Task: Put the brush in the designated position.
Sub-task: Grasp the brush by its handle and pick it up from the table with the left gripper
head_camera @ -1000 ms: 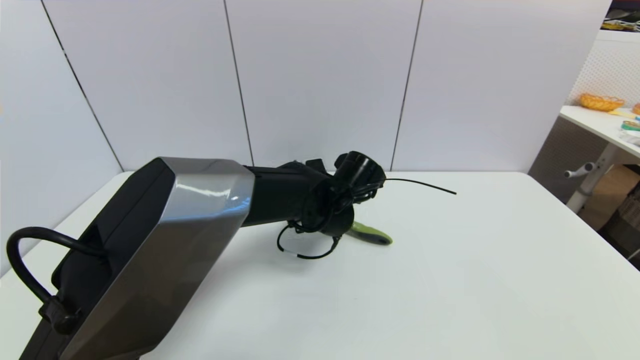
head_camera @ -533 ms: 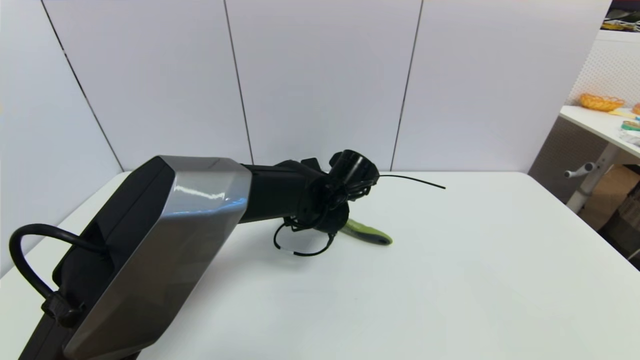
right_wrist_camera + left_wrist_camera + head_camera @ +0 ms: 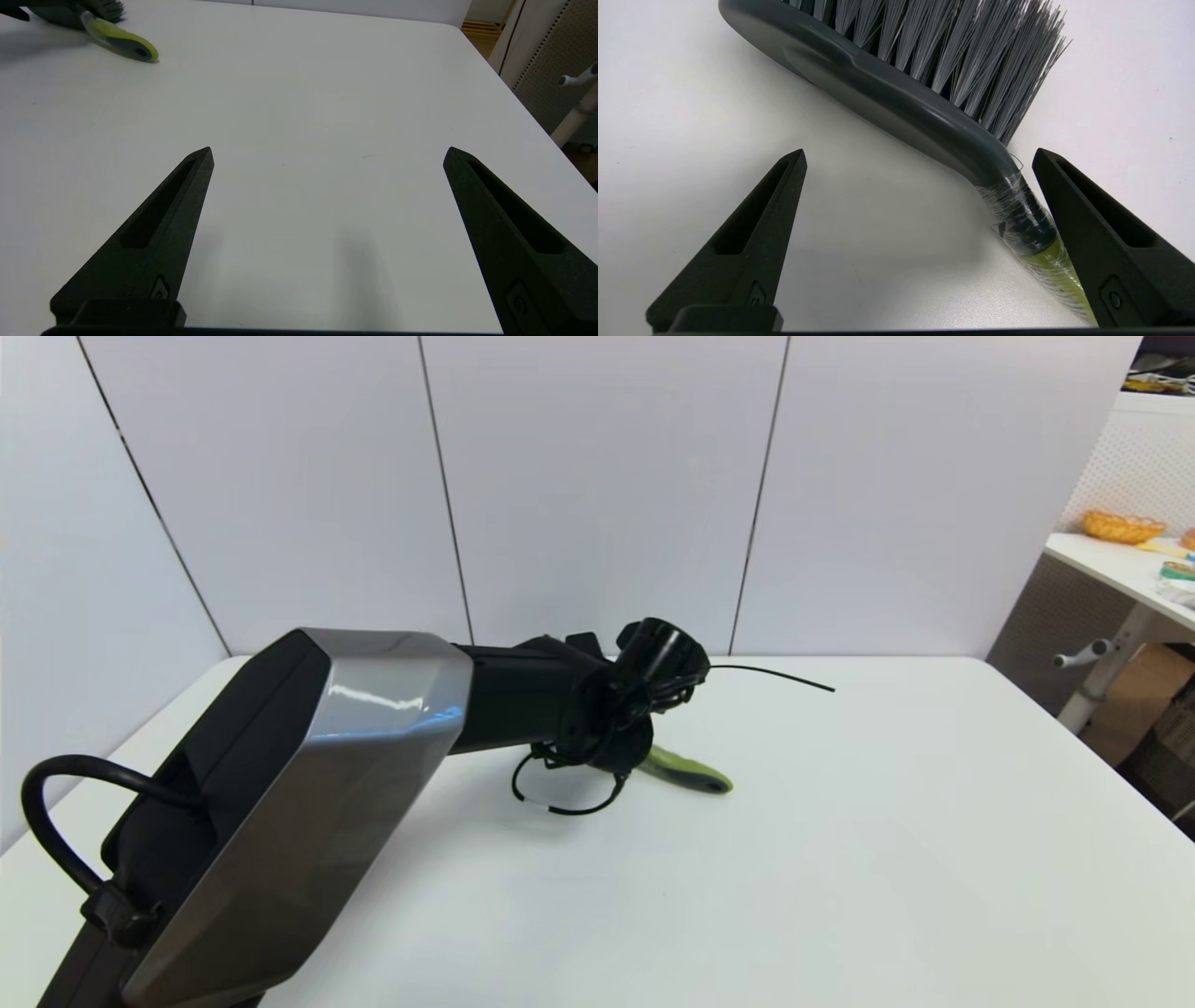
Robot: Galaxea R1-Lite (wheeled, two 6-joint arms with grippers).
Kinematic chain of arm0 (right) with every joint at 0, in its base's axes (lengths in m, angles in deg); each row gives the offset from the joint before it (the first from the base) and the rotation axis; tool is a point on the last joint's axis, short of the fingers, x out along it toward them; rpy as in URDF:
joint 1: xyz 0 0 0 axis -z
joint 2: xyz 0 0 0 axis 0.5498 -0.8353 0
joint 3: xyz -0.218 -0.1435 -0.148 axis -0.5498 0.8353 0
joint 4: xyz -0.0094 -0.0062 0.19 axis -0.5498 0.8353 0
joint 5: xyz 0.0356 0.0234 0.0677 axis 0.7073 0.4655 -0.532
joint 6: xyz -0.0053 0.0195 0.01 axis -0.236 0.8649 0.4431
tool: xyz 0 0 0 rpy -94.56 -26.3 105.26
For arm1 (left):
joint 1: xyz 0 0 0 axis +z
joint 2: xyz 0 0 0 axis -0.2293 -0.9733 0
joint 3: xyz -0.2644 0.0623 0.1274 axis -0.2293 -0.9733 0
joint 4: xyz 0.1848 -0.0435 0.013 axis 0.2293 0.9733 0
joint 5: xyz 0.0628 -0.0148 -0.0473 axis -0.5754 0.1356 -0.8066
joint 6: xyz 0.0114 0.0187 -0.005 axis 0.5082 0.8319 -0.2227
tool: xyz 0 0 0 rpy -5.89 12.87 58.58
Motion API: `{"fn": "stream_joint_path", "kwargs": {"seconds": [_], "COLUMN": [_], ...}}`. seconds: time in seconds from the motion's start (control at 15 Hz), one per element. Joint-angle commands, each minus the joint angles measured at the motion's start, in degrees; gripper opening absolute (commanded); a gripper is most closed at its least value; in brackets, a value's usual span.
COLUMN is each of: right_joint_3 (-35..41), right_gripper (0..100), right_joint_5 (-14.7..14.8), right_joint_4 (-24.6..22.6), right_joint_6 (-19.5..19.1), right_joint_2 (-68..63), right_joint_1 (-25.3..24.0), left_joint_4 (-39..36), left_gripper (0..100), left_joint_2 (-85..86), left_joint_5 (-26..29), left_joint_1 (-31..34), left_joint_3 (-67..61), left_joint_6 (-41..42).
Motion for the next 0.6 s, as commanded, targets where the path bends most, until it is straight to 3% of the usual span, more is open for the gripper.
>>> {"fn": "stream_joint_path", "kwargs": {"seconds": [0.07,0.6], "right_joint_3": [0.1,0.1], "right_gripper": [100,100], "right_joint_5": [0.0,0.0], "right_joint_4": [0.0,0.0], "right_joint_6": [-0.1,-0.1], "right_joint_2": [-0.1,-0.1], "right_joint_1": [0.0,-0.1], "left_joint_4": [0.2,0.2], "left_gripper": [100,100], "left_joint_2": [-0.5,-0.8], "left_joint_5": [-0.3,-0.3], "left_joint_1": [-0.1,-0.1], "left_joint_3": [0.0,0.0], "left_joint_6": [-0.1,0.0]}}
